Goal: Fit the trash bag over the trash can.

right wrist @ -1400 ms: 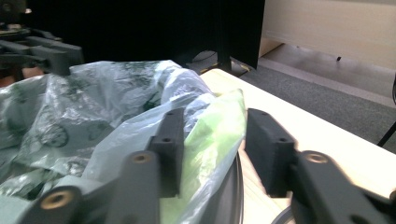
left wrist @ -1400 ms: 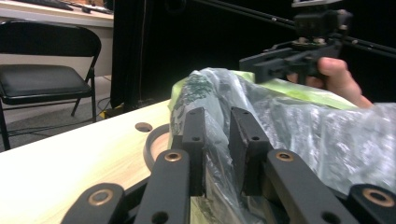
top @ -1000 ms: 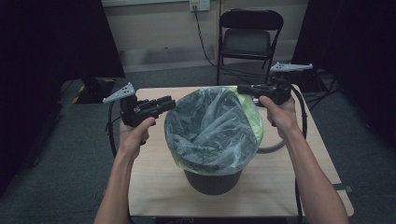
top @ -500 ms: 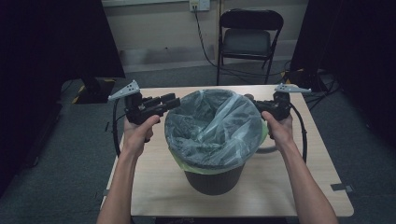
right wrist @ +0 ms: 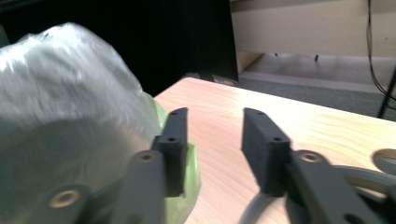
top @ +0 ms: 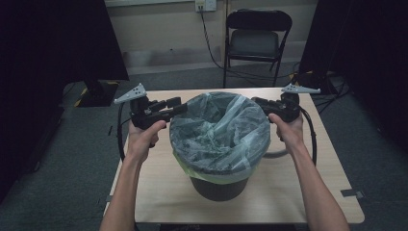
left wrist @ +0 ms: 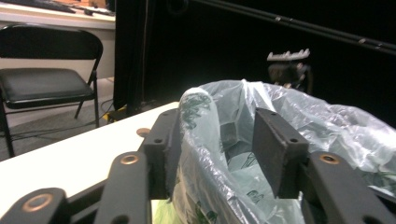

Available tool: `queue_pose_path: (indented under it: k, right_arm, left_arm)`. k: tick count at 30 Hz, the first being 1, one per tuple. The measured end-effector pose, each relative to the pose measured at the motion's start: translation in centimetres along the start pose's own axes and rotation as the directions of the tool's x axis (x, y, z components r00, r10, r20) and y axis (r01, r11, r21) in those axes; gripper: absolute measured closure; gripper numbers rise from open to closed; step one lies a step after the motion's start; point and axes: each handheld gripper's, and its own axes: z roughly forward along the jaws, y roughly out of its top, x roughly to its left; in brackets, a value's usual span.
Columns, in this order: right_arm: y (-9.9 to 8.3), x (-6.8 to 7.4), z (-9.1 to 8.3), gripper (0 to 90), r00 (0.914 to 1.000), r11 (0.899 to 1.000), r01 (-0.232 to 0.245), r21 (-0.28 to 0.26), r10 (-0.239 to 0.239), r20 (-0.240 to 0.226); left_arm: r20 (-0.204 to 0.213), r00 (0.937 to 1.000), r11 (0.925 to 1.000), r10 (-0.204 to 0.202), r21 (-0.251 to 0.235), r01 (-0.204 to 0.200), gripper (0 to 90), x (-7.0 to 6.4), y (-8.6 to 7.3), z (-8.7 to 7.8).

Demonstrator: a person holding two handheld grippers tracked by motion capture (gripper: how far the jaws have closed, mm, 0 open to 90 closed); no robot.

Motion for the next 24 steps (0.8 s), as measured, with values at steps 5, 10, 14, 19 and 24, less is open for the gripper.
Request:
queue_pose_path:
  k: [5,10,14,19,24]
  right_arm:
    - [2.0,0.8,-1.2,50.0,0.9997,1.000,0.026,-0.014,-0.026,0.004]
    - [3.8,2.2,-1.2,48.8,0.9972,0.997,0.075,-0.011,-0.075,-0.007]
    - [4.8,3.1,-0.9,47.4,0.9954,0.995,0.095,-0.018,-0.095,-0.013]
    - [6.3,4.0,-0.4,46.5,0.9916,0.992,0.128,-0.021,-0.128,-0.015]
    - [8.9,6.5,-0.4,52.4,0.9788,0.981,0.189,-0.052,-0.192,-0.071]
  left_arm:
    - [0.034,0.9994,0.9999,0.004,0.012,-0.005,50.2,0.0,-0.2,0.4]
    - [0.021,0.9998,0.9998,-0.001,0.021,0.001,49.4,0.0,-0.4,0.6]
    - [0.020,0.9998,0.9998,-0.004,0.019,0.003,49.3,0.1,-0.5,0.8]
    - [0.025,0.9997,0.9998,-0.006,0.021,0.005,50.0,0.2,-0.4,0.8]
    - [0.033,0.9994,0.9995,0.001,0.033,-0.002,50.5,0.0,-0.3,1.2]
